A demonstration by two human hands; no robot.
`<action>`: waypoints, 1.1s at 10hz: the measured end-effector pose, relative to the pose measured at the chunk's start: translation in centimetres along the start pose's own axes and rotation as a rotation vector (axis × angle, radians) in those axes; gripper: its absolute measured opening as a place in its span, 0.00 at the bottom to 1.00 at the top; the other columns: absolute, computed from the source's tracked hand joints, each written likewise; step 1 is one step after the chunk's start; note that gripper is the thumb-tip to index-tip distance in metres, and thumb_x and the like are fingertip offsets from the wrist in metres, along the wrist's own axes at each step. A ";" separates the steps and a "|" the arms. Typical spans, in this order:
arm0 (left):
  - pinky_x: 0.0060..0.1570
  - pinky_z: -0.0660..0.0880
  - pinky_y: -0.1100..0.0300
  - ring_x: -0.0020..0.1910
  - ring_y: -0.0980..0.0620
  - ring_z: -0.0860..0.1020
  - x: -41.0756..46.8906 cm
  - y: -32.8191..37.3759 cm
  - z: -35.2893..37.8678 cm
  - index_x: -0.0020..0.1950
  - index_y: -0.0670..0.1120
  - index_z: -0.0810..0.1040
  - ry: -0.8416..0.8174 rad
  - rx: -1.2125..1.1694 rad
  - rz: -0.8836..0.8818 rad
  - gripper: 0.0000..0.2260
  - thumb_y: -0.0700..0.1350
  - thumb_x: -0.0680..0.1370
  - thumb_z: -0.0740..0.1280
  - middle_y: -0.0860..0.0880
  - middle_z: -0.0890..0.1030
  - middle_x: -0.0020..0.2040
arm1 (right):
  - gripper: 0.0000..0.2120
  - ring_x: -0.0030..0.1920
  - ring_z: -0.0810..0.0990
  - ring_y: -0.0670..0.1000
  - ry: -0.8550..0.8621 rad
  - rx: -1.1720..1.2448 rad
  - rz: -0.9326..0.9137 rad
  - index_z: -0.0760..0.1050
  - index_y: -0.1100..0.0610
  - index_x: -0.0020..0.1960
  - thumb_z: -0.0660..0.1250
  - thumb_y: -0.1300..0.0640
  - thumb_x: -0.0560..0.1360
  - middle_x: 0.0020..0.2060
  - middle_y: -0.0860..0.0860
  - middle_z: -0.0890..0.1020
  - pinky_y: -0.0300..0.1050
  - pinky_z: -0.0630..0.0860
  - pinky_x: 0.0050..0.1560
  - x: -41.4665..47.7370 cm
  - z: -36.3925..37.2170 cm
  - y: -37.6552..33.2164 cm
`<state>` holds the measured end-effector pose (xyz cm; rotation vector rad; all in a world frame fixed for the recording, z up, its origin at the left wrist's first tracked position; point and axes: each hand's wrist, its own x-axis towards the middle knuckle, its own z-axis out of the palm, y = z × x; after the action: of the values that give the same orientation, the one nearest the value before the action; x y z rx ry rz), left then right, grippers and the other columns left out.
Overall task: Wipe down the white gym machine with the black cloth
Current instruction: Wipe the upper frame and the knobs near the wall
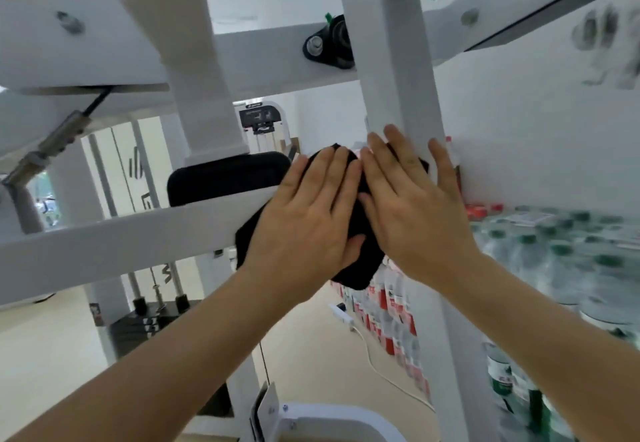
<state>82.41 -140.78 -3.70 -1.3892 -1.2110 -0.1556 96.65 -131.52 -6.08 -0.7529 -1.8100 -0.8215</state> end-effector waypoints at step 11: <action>0.50 0.67 0.77 0.48 0.63 0.75 3.3 18.9 8.1 0.63 0.38 0.74 0.106 -2.034 -1.288 0.12 0.39 0.84 0.57 0.51 0.76 0.54 | 0.27 0.78 0.60 0.55 0.262 0.898 0.237 0.65 0.67 0.73 0.54 0.62 0.75 0.74 0.58 0.66 0.51 0.57 0.77 -9.7 4.5 1.3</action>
<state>92.80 -127.49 -15.86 -1.6289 -1.5640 -2.9146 98.63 -128.45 -16.20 -0.2376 -1.5795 0.0857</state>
